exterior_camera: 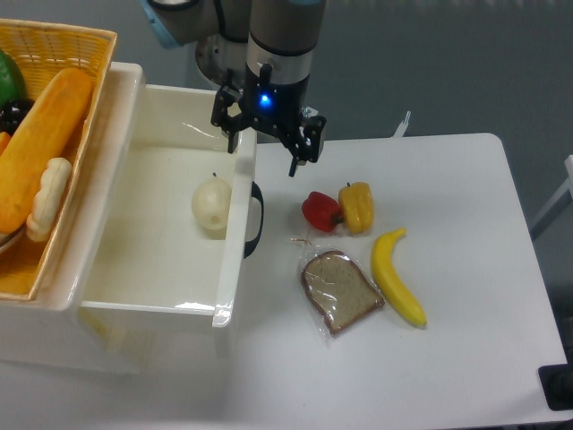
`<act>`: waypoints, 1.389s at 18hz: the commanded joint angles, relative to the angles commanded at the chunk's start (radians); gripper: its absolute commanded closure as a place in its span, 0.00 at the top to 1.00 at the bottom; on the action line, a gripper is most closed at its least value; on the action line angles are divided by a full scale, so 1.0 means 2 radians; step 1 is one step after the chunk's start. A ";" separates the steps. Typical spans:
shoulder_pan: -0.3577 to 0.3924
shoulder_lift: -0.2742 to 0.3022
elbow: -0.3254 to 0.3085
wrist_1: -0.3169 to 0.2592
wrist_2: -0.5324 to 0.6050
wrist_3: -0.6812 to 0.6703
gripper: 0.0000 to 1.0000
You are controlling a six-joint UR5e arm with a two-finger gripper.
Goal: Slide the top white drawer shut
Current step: 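Move the gripper away from the drawer and lower it beside the peppers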
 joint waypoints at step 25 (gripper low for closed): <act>0.115 -0.043 -0.020 0.003 0.070 0.002 1.00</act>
